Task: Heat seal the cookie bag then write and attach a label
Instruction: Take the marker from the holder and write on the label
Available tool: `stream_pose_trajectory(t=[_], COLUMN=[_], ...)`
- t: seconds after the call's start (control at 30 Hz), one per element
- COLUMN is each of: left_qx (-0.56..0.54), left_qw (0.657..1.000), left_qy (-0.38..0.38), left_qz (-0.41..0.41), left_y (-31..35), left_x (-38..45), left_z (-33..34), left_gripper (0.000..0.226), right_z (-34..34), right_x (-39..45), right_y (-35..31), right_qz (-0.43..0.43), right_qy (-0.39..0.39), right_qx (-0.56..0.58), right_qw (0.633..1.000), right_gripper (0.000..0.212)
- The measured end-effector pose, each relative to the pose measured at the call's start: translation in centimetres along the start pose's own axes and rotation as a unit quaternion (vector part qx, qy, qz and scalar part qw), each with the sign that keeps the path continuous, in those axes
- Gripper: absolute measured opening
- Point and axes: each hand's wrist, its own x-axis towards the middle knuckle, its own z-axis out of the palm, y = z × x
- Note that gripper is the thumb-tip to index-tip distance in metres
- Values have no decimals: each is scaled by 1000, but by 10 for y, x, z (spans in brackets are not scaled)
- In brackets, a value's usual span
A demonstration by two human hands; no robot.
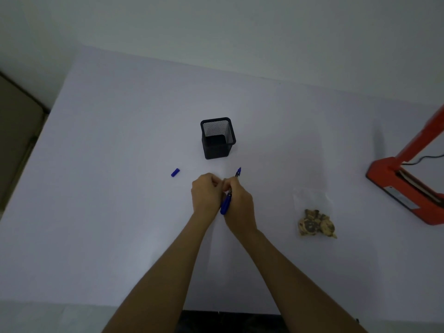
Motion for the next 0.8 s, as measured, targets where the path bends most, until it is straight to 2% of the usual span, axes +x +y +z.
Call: stream_pose_trajectory(t=[0.17,0.37,0.6,0.8], left_qx=[-48,-55,-86,-90], left_qw=[998,998,994,995], left_qy=[1,-1,-60,-47], left_qz=[-31,-38,-42,-3], left_y=[5,12,14,10], left_x=[4,1,-3,-2], left_z=[-2,4,6,13], left_gripper=[21,20,28,27], right_z=[-1,-2,-16,-24], right_x=[11,18,18,20], right_y=[1,-1,7,13], right_qz=[20,37,23,9], right_qy=[-8,-5,-12,3], right_qx=[-12,-41,-50,-53], right_qw=[1000,998,998,999], right_gripper=[20,24,27,27])
